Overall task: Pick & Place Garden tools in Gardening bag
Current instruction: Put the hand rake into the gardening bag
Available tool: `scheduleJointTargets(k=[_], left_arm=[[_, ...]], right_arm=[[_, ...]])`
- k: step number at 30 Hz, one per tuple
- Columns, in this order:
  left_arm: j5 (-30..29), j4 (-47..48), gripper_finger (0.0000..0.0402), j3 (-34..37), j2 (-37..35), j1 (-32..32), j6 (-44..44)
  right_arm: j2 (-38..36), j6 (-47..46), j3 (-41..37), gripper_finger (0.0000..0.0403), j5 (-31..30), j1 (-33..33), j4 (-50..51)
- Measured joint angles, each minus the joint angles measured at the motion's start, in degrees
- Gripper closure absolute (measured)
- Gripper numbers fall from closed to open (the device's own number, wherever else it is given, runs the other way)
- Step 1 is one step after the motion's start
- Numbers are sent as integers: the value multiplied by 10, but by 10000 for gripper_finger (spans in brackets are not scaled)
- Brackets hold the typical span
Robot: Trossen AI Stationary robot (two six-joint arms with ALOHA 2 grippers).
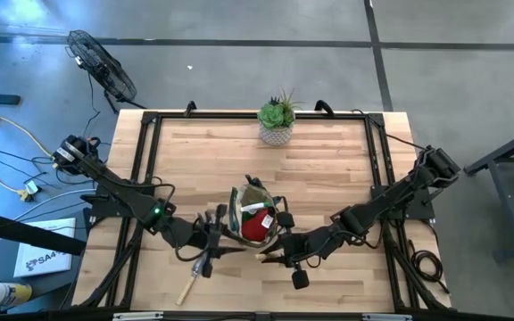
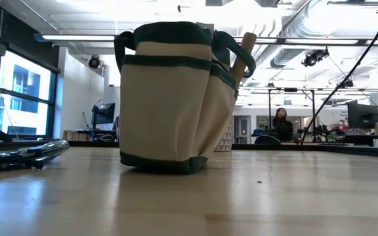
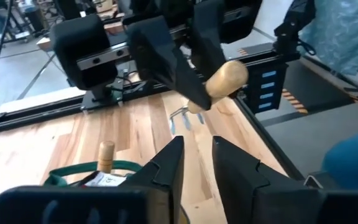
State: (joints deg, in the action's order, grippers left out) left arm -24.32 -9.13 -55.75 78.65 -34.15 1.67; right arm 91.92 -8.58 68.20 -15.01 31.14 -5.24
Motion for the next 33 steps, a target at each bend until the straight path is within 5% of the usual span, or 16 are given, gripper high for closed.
scheduleJointTargets(k=[13,33], left_arm=[[58,0,162,0,0,0,-19],[-5,-57,151,0,24,9,10]], right_arm=[[0,0,0,351,0,-2,4],[0,12,0,351,2,-21,-11]])
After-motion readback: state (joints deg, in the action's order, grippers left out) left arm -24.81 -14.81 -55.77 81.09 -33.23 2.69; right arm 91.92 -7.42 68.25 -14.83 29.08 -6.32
